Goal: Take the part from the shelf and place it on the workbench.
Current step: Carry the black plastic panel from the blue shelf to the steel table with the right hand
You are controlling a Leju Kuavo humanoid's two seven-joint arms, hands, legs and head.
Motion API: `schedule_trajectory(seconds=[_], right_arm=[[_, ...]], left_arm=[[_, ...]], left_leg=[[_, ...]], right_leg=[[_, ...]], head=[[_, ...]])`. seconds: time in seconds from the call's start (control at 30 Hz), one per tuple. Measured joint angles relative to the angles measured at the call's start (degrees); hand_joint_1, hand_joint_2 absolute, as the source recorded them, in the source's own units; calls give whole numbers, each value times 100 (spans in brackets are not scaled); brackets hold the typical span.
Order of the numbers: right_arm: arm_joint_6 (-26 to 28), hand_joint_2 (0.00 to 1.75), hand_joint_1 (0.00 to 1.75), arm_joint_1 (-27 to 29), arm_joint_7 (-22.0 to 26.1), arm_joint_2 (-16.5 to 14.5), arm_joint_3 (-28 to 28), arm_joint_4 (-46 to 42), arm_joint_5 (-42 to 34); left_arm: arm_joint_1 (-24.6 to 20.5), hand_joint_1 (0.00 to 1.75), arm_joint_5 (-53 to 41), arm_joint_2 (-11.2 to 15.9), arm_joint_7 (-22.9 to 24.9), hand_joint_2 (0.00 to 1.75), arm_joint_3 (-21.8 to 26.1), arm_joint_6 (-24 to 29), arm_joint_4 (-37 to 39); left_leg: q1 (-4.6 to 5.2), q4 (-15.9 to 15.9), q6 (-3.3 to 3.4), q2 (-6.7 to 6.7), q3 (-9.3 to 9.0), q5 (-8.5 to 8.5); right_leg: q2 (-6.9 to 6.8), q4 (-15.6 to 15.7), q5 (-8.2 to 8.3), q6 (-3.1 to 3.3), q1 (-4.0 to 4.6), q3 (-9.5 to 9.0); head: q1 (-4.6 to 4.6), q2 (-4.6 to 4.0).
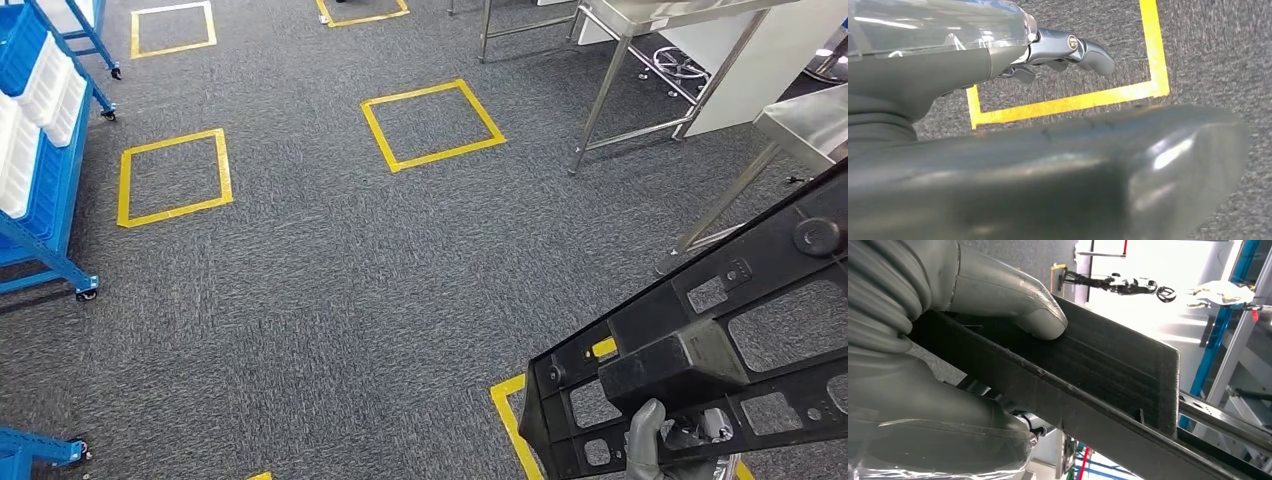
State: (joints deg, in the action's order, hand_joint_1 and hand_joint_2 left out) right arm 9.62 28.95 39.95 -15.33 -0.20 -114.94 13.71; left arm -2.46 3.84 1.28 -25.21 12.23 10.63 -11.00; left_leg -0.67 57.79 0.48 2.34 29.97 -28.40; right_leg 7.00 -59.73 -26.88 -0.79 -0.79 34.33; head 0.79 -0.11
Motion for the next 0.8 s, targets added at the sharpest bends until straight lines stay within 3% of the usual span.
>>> schedule_trajectory(seconds=[0.03, 0.1, 0.17, 0.2, 0.23, 0.27, 0.33, 0.4, 0.47, 0.53, 0.6, 0.67, 0.7, 0.73, 0.8], right_arm=[[0, 175, 175, 3, 1, -1, 3, -10, 1], [0, 175, 175, -3, 4, -2, 11, -20, 2], [0, 175, 175, -4, 3, -2, 15, -20, 3], [0, 175, 175, 0, 3, -2, 16, -20, 4], [0, 175, 175, 4, 2, -2, 16, -20, 4], [2, 175, 175, 6, 2, -2, 16, -21, 4], [10, 175, 175, 4, 1, -2, 16, -22, 4], [24, 175, 175, 10, 1, -7, 19, -29, 8], [31, 175, 175, 38, 2, -13, 21, -42, 13], [19, 175, 175, 80, 4, -22, 19, -61, 13], [-18, 175, 175, 105, 5, -38, 18, -74, 8], [-70, 175, 175, 125, 3, -54, 15, -75, -8], [-101, 175, 175, 145, 2, -58, 12, -75, -21], [-135, 175, 175, 165, 1, -62, 5, -75, -38], [-201, 175, 175, 199, 0, -76, -19, -78, -75]], left_arm=[[4, 0, 1, -9, -3, 0, 2, -2, 0], [27, 0, 1, -16, -5, 0, 5, -3, 0], [49, 0, 1, -19, -6, 0, 5, -3, 1], [52, 0, 1, -20, -6, 0, 5, -3, 1], [49, 0, 2, -21, -6, 0, 5, -3, 1], [44, 0, 4, -26, -7, 0, 6, 1, 1], [37, 0, 7, -39, -9, 0, 16, 32, 1], [30, 0, -7, -52, -12, 0, 33, 90, 1], [13, 0, -22, -67, -34, 0, 42, 120, -1], [3, 0, -24, -78, -88, 0, 44, 103, -3], [17, 0, -27, -85, -145, 0, 46, 78, -4], [44, 0, -37, -91, -189, 0, 48, 57, -4], [57, 0, -48, -92, -207, 0, 49, 48, -4], [63, 0, -60, -93, -221, 0, 50, 39, -4], [66, 0, -81, -93, -238, 0, 54, 33, -4]], left_leg=[[-7, -34, 42, -81, -5, 30], [3, -66, 89, -243, 4, 56], [22, -64, 97, -417, 15, 52], [26, -63, 94, -504, 15, 46], [28, -62, 87, -584, 7, 38], [28, -62, 76, -657, -8, 26], [46, -59, 35, -783, -51, -9], [66, -58, -18, -888, -86, -35], [67, -67, -77, -977, -112, -52], [46, 74, -141, -774, -76, -177], [17, 663, -190, -410, 179, -523], [4, 1433, -220, -285, 543, -837], [1, 1617, -229, -277, 638, -848], [-3, 1566, -231, -272, 625, -736], [-24, 874, -218, -138, 329, -309]], right_leg=[[-158, -141, -103, -23, 9, 73], [-534, -750, -475, -59, 18, 357], [-652, -1411, -746, -96, 4, 658], [-671, -1505, -732, -105, 0, 690], [-698, -1363, -612, -106, 0, 602], [-753, -1013, -423, -97, 3, 404], [-990, -201, -138, -37, 39, -37], [-1094, 137, -70, 35, 86, -203], [-957, 152, -45, 96, 89, -190], [-830, 207, -4, 166, 55, -202], [-703, 236, 29, 221, 34, -201], [-539, 230, 39, 244, 39, -185], [-449, 222, 41, 245, 41, -183], [-358, 212, 41, 244, 41, -186], [-183, 172, 33, 224, 34, -186]], head=[[-11, 0], [-31, 0], [-34, 0], [-34, 0], [-35, 1], [-35, 1], [-34, 0], [-30, 0], [-29, 0], [-25, 0], [-16, 0], [-14, 0], [-13, 1], [-13, 1], [-14, 1]])
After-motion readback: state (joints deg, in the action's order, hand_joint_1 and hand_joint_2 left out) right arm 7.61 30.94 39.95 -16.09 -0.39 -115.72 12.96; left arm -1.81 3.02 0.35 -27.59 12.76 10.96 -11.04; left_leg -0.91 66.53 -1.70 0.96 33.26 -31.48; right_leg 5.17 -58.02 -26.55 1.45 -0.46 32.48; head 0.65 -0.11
